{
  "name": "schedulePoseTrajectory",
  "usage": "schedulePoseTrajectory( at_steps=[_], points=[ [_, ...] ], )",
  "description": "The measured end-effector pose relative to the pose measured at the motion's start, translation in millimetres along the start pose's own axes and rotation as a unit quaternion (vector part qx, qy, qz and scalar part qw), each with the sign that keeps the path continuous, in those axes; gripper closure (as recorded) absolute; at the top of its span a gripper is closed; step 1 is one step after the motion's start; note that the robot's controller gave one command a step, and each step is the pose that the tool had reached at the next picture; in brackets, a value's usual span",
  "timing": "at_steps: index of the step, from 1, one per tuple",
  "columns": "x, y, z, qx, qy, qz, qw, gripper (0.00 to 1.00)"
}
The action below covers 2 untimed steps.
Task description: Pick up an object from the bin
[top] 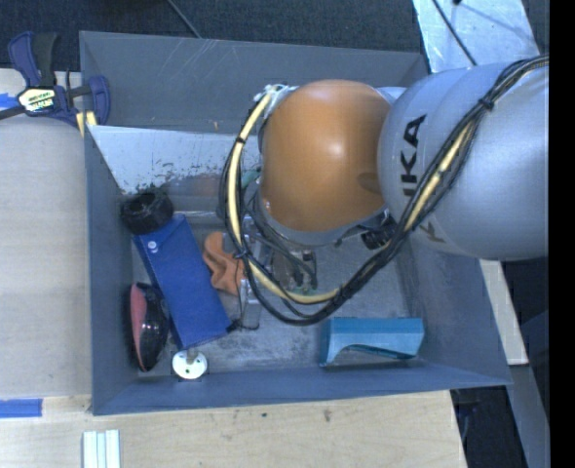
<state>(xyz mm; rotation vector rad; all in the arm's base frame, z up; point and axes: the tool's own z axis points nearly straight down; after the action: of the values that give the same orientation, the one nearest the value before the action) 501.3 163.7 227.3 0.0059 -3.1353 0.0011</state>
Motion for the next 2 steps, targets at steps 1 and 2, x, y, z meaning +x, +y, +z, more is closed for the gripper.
schedulePoseTrajectory(
  at_steps=[1,2],
  points=[
    [-1.7,-1,-5,-0.001,-0.0044,0.002,1.0,0.0],
    [-21.7,-3,16,-0.001,-0.0045,-0.012,0.9999,0.0]
  ],
)
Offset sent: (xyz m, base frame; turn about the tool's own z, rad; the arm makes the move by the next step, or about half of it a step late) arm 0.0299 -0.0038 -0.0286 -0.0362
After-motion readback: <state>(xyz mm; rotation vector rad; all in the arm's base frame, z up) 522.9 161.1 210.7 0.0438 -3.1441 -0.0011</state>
